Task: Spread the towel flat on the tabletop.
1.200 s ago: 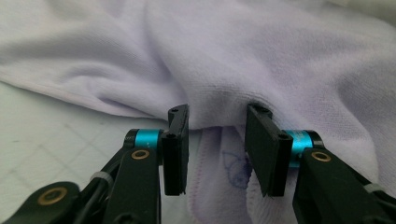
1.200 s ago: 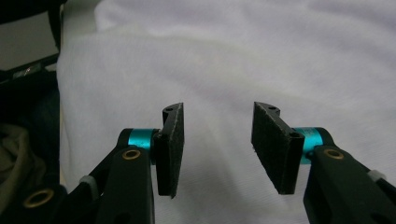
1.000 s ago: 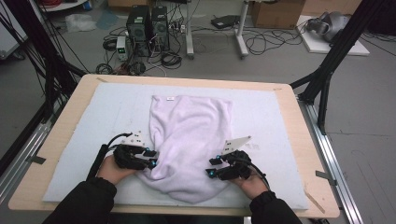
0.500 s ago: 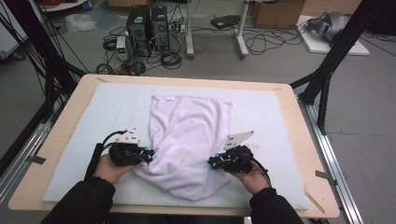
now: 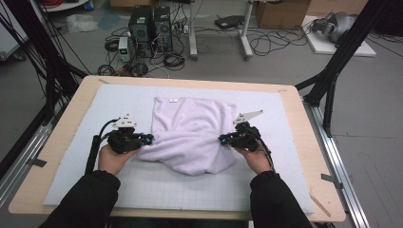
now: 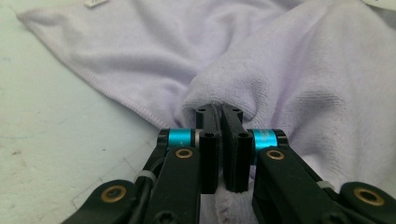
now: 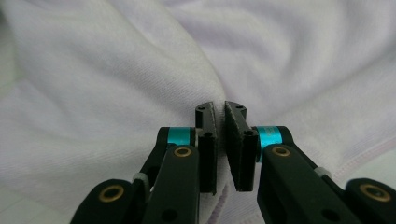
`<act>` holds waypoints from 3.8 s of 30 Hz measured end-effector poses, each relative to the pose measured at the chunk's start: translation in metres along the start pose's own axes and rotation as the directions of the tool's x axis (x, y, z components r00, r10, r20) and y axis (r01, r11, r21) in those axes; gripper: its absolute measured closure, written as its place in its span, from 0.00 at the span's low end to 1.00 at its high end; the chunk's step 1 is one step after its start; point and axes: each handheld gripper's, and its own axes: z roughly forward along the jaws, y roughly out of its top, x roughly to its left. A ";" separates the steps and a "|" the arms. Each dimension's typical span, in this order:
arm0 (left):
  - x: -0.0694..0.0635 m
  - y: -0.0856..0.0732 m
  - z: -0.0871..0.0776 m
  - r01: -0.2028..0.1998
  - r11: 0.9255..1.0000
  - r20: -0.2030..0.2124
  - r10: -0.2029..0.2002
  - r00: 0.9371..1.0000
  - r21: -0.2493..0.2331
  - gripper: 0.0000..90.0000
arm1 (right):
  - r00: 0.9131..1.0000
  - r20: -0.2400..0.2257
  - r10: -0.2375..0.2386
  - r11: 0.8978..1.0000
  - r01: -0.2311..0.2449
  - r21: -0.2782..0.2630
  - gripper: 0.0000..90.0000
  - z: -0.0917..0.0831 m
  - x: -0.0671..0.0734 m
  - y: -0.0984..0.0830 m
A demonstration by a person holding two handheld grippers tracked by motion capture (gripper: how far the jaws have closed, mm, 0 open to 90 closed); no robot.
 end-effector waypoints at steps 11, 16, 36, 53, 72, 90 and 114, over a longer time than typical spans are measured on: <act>-0.001 0.002 -0.037 -0.044 0.998 0.004 0.045 0.999 -0.051 0.72 | 0.999 0.012 -0.036 0.992 0.037 -0.120 0.75 -0.030 0.019 0.005; -0.012 -0.001 -0.051 -0.085 0.994 0.054 0.089 0.995 -0.074 0.67 | 0.995 -0.018 -0.101 0.984 0.097 -0.148 0.72 -0.047 0.043 0.006; -0.038 -0.023 0.012 -0.188 0.974 0.090 0.177 0.980 0.124 0.82 | 0.978 -0.133 -0.162 0.984 0.170 0.052 0.76 0.022 0.076 -0.027; -0.065 -0.015 -0.080 -0.208 0.976 0.062 0.212 0.975 -0.070 0.94 | 0.954 -0.086 -0.289 0.954 0.278 -0.116 0.90 -0.061 0.104 0.001; 0.012 0.006 0.030 0.028 1.000 -0.059 -0.028 0.998 0.007 0.93 | 1.000 0.018 -0.022 0.999 0.022 -0.026 0.88 0.009 -0.005 0.024; -0.014 0.000 -0.036 -0.071 0.995 0.005 0.072 0.997 -0.073 0.65 | 0.978 -0.021 -0.206 0.971 0.202 -0.125 0.75 -0.033 0.049 0.020; -0.033 -0.020 -0.011 -0.142 0.989 0.061 0.139 0.988 0.049 0.95 | 0.970 -0.089 -0.225 0.973 0.228 0.023 0.94 0.015 0.057 0.004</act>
